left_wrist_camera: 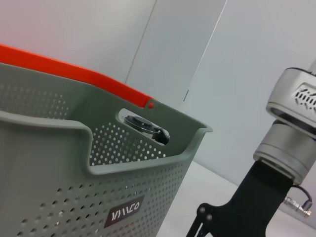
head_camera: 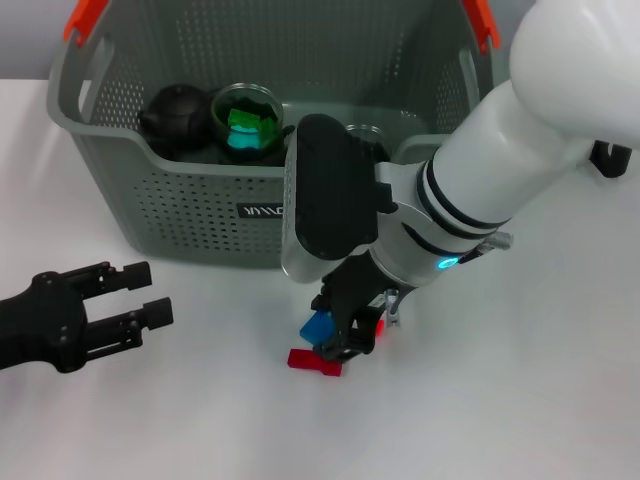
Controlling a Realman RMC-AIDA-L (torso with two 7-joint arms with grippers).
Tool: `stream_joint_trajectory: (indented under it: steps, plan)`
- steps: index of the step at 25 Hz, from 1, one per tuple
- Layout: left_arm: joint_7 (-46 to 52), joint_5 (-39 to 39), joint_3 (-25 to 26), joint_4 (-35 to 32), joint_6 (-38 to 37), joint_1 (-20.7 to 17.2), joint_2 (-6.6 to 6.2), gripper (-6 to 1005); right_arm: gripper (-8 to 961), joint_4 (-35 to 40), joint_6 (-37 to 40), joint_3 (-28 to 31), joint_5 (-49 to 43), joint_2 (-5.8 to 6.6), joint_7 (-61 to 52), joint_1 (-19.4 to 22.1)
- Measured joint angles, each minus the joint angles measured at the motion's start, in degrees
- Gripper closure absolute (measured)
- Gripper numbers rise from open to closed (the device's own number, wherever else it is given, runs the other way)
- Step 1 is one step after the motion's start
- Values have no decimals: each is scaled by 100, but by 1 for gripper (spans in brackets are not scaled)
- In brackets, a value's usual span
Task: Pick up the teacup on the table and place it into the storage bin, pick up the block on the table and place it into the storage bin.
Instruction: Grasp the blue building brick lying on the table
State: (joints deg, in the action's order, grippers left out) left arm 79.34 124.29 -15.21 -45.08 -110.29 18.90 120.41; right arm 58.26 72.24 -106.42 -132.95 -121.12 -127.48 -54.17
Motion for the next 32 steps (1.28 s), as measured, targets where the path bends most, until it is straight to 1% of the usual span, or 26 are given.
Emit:
stream_joint_trajectory:
  steps: [9,14,29,32]
  plan:
    - [2,-13,1,-1,135,3,8,341,424,-1078,-567,17,635,6,-200,-367]
    - [3,-10,1,-1,233,-3,27,341,424,-1352,-766,-1,710,-2,-268,-470]
    - [3,33,-33,70,400,37,26,341,424,-1604,-1009,-83,734,-33,-334,-530]
    - [3,34,-54,78,427,45,27,341,424,-1745,-1004,-97,850,-37,-305,-599]
